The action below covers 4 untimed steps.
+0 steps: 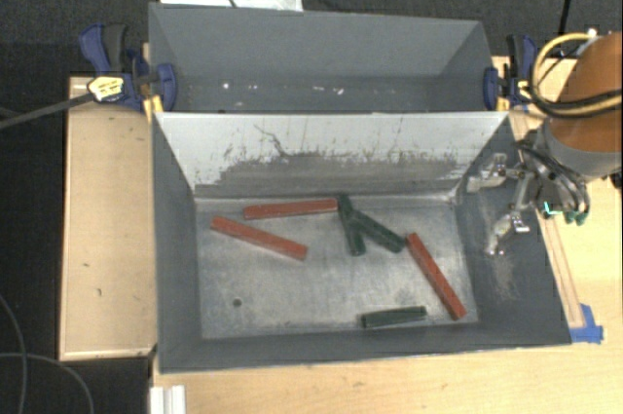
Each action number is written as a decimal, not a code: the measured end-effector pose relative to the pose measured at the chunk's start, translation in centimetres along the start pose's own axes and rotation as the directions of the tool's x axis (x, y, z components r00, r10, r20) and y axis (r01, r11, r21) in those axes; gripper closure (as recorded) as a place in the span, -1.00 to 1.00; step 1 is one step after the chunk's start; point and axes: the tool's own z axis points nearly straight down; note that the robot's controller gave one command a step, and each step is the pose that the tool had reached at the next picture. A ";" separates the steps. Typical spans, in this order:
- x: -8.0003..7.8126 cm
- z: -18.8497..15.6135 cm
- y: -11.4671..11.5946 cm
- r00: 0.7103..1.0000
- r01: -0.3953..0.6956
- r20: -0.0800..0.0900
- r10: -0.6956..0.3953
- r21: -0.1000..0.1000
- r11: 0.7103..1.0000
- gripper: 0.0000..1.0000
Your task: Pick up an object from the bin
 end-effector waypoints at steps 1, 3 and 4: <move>-0.2 -0.5 0.1 1.000 0.005 0.008 -0.005 0.002 1.000 -1.00; 0.5 5.4 9.4 0.982 -0.189 0.007 0.189 -0.004 0.982 -1.00; 0.9 5.6 9.7 0.977 -0.211 0.004 0.211 -0.001 0.977 -1.00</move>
Offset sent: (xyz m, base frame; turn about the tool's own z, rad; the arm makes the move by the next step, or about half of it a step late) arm -0.0120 0.0726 -0.1097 0.1875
